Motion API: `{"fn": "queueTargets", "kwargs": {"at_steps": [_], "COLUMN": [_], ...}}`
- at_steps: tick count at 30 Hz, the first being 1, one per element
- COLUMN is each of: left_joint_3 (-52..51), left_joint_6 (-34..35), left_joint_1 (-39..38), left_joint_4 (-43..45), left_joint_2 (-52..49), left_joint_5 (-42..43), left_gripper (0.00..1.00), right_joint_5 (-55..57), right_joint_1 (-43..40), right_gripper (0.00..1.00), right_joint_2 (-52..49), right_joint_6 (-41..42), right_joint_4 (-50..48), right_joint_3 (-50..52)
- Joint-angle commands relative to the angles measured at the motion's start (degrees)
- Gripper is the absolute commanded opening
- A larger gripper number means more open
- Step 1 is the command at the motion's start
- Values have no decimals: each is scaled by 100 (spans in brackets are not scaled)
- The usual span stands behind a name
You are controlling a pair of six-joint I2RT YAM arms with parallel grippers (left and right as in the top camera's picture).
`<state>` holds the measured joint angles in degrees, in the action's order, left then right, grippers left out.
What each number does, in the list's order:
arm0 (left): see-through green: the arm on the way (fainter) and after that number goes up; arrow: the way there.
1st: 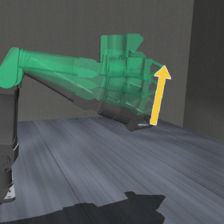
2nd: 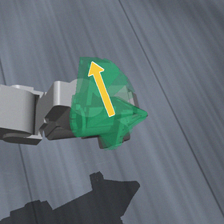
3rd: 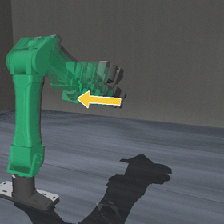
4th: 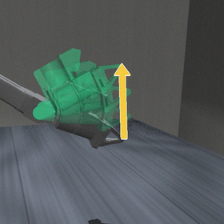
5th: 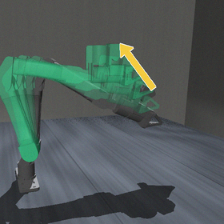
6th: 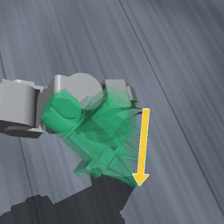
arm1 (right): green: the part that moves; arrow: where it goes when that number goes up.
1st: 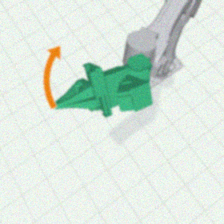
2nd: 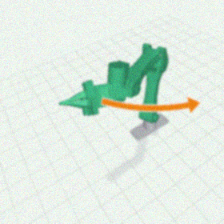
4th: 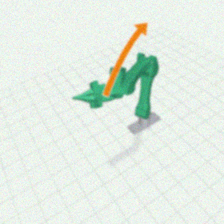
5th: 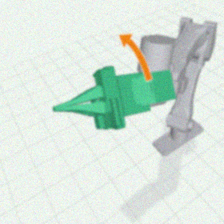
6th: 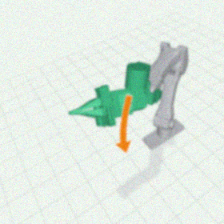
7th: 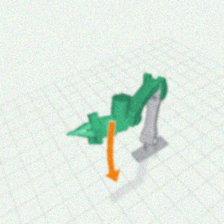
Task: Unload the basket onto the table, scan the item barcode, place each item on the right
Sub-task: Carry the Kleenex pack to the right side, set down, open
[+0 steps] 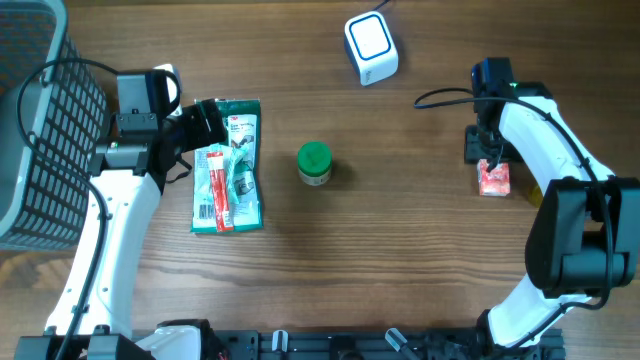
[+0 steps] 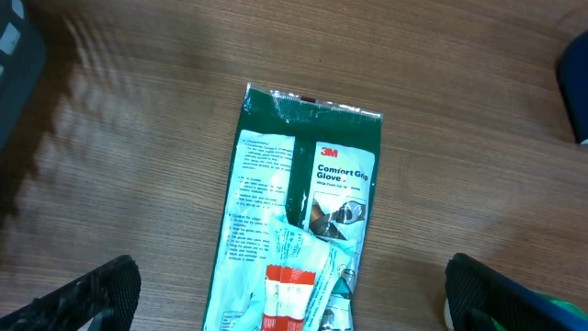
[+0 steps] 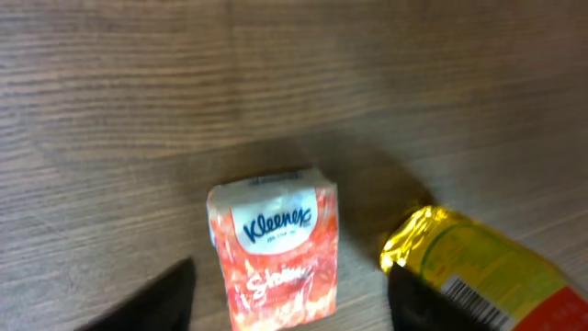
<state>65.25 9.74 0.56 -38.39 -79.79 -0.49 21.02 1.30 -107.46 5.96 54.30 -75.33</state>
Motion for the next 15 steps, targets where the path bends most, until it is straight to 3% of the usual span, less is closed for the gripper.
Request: {"fn": "queueTargets", "kwargs": {"at_steps": [1, 3, 6, 12, 14, 15], "left_joint_3": [63, 63, 63, 63, 63, 63], "left_joint_6": [-28, -28, -31, -31, -28, -31], "left_joint_1": [31, 31, 31, 31, 31, 31], "left_joint_4": [15, 15, 15, 15, 15, 15], "left_joint_2": [61, 61, 61, 61, 61, 61], "left_joint_5": [48, 48, 48, 48, 48, 48], "left_gripper": [100, 100, 100, 100, 100, 100], "right_joint_5": [-730, -2122, -3296, -3748, -3609, -3407], "right_joint_1": [-2, -2, 2, 2, 2, 2], "right_gripper": [100, 99, 97, 100, 77, 57], "right_joint_2": [-33, -33, -33, -33, -33, -33], "right_joint_6": [219, 223, 48, 319, 302, 306], "right_joint_4": [-138, -267, -348, -223, -120, -111], "right_joint_3": [20, 20, 20, 66, 125, 208]}}
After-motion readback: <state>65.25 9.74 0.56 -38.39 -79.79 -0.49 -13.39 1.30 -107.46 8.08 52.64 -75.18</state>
